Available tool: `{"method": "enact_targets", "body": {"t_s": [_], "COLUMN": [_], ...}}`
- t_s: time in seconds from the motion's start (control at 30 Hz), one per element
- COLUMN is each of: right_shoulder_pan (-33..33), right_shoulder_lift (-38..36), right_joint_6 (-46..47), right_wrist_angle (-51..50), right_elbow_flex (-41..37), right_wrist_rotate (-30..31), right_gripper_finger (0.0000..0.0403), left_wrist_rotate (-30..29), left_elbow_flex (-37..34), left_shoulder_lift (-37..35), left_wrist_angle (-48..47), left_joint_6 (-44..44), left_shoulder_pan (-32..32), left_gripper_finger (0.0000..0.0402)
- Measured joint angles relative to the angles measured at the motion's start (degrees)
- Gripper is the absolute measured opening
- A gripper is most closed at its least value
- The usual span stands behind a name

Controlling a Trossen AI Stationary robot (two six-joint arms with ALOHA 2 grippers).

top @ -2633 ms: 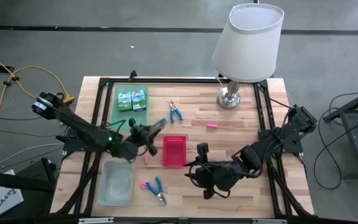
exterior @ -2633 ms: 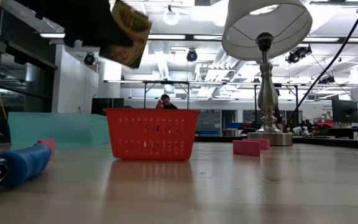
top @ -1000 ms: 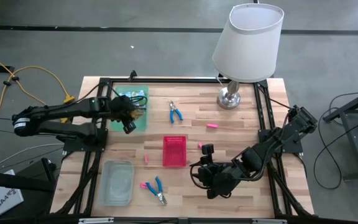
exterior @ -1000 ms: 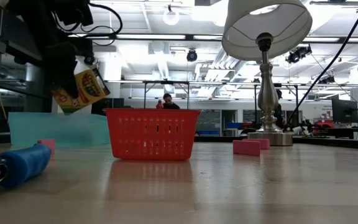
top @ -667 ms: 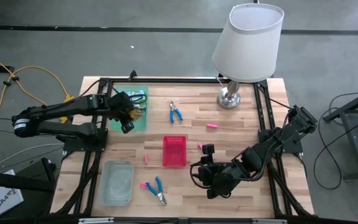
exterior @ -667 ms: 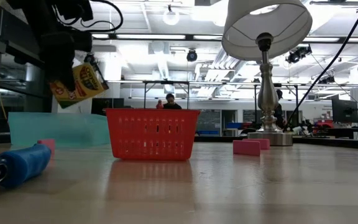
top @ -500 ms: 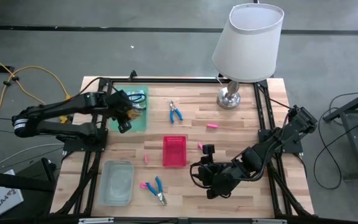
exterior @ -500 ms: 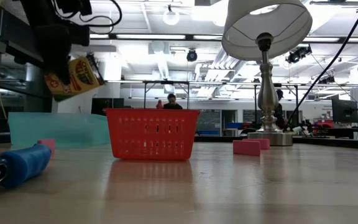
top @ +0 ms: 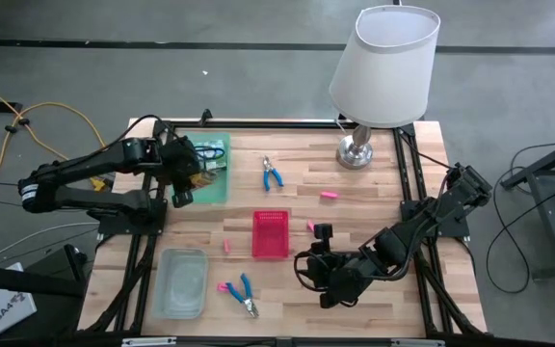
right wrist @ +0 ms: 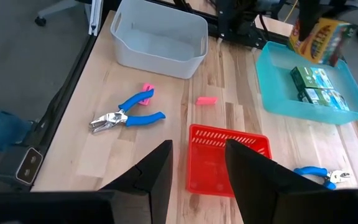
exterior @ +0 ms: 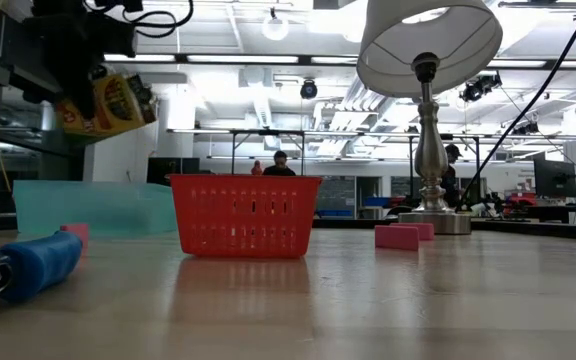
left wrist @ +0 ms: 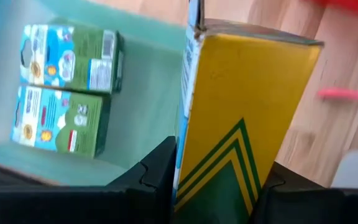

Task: Pick & Place School Supplies
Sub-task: Put the yellow crayon box into the green bin

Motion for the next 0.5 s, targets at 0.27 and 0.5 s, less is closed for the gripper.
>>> {"method": "enact_targets", "body": {"t_s": [0.27,0.5], "right_shoulder_pan": [0.00,0.04], "right_shoulder_lift": [0.00,0.00], "right_joint_6": [0.47,1.40], "right_wrist_angle": [2.06,3.54], "right_elbow_flex": [0.00,0.00], "right_wrist_rotate": [0.17,0.15], "right_gripper_finger": [0.0138,0.0138], "left_wrist_rotate": [-0.08,5.19], "left_elbow_flex": [0.00,-0.02], "left_shoulder_lift": [-0.01,2.25], "left_wrist_angle": [-3.18,-3.27], "left_joint_6": [7.69,12.33], "left_shoulder_pan": [3.33,7.18], "left_gripper_finger": [0.0113,0.0113]}}
